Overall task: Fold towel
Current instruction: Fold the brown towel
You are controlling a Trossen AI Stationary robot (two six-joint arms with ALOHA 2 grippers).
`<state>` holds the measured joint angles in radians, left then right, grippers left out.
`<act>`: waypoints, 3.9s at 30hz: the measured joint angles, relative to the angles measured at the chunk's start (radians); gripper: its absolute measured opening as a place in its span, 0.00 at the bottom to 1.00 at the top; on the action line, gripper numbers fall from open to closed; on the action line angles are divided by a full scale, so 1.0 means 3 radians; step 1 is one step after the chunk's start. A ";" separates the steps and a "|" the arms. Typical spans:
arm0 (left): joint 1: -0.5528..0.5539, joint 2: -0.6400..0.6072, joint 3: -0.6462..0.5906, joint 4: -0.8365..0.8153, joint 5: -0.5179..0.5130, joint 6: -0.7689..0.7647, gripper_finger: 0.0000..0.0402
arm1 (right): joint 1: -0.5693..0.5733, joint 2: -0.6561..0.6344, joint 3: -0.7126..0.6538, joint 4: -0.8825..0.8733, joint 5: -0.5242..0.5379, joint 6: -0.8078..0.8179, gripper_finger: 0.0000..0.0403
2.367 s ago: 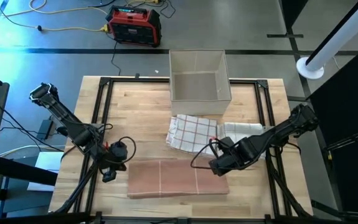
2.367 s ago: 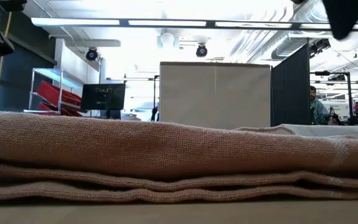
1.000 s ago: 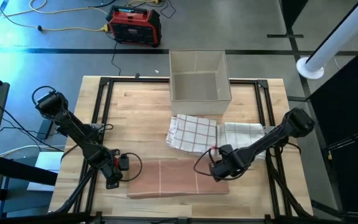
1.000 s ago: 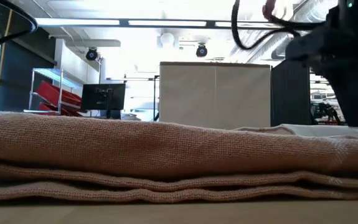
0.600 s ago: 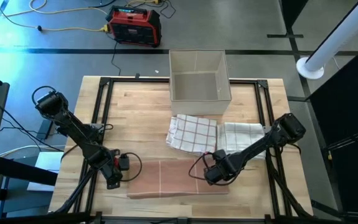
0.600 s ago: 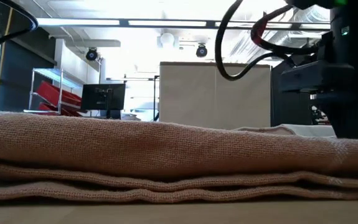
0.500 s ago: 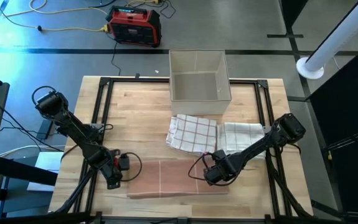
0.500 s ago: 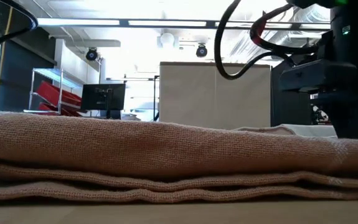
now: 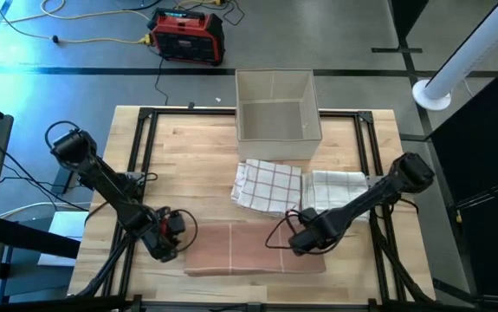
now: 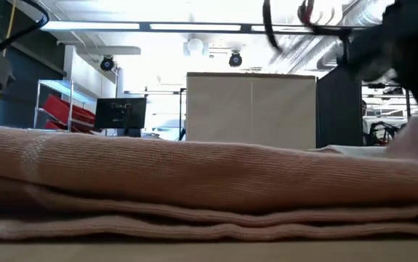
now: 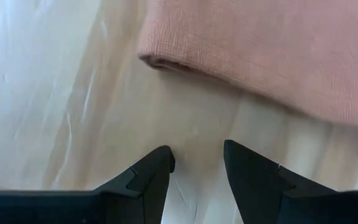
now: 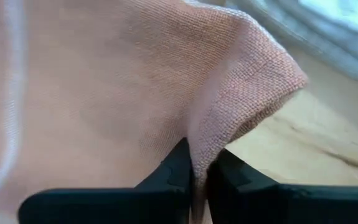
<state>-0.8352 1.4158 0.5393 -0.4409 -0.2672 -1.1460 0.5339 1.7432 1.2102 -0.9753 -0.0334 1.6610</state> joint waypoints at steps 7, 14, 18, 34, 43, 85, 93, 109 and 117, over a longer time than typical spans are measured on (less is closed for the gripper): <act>0.0005 0.0238 0.0017 0.0129 -0.0448 -0.0088 0.37 | -0.0113 0.0087 0.0861 -0.0048 0.0169 -0.0316 0.03; 0.0163 0.0401 0.0002 0.0284 -0.0817 0.0065 0.35 | -0.0403 0.0582 0.1488 0.0579 0.0322 -0.0909 0.03; 0.0340 0.0475 0.0019 0.0246 -0.0894 0.0198 0.31 | -0.0613 0.0886 0.1654 0.1059 0.0302 -0.1293 0.03; 0.0603 0.0464 0.0010 0.0335 -0.0912 0.0422 0.27 | -0.1037 0.1462 0.1685 0.2355 0.0149 -0.1577 0.03; 0.0603 0.0464 0.0010 0.0336 -0.0909 0.0584 0.27 | -0.1064 0.1463 0.1685 0.2267 -0.0004 -0.1551 0.25; 0.0645 0.0182 -0.0429 0.1900 -0.0057 0.1129 0.02 | -0.0532 0.0776 -0.0190 0.2767 0.0175 -0.1611 0.00; 0.0728 -0.0198 -0.0131 0.1638 -0.0007 0.1456 0.00 | -0.0548 0.0775 0.0188 0.2478 0.0088 -0.2057 0.00; 0.1170 -0.0029 -0.0266 0.0918 -0.0185 0.1629 0.00 | -0.0943 0.1006 0.0360 0.2046 0.0355 -0.2591 0.00; 0.1166 -0.0430 0.0004 0.0485 -0.0150 0.1713 0.00 | -0.1063 0.0855 0.0365 0.1702 0.0277 -0.2621 0.00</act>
<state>-0.4854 1.2867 0.5405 -0.2953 -0.3120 -0.6322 0.2148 1.9996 1.3196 -0.4647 0.0499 0.8746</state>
